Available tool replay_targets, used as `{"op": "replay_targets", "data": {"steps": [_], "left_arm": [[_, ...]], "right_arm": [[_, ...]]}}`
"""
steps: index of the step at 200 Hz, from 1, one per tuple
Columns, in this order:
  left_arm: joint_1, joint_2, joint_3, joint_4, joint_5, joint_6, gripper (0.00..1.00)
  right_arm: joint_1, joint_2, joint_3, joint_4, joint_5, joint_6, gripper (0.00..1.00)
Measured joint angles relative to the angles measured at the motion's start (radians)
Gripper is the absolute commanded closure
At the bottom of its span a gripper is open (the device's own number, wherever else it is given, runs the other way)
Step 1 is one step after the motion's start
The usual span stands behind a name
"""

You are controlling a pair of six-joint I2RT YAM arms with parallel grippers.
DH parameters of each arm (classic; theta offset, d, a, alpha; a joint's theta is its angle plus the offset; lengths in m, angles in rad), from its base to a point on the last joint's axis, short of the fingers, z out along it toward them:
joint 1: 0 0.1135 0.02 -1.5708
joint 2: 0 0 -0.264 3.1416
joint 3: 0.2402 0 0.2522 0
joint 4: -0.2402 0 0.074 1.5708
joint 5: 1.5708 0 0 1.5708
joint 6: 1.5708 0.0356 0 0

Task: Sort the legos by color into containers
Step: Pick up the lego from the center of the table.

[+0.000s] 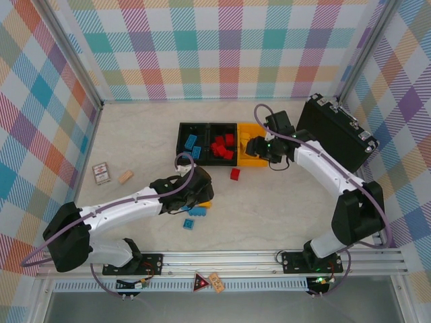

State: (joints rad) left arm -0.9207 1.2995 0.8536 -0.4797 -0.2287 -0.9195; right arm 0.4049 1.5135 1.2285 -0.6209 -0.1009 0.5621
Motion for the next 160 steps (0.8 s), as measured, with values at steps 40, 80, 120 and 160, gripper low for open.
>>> {"op": "replay_targets", "data": {"steps": [40,80,120,160], "left_arm": [[0.0,-0.018,0.0,-0.076,-0.029,0.012,0.48],[0.0,-0.035,0.0,-0.097,-0.027,0.038,0.48],[0.0,-0.074,-0.002,-0.096,-0.027,0.048,0.48],[0.0,-0.088,-0.039,-0.093,-0.023,0.047,0.47]], "right_arm": [[0.023,-0.041,-0.08,0.003,-0.02,-0.002,0.36],[0.084,-0.037,-0.128,0.025,-0.012,0.014,0.32],[0.154,0.034,-0.125,0.066,0.011,0.036,0.31],[0.199,0.164,-0.065,0.071,0.045,0.054,0.32]]}}
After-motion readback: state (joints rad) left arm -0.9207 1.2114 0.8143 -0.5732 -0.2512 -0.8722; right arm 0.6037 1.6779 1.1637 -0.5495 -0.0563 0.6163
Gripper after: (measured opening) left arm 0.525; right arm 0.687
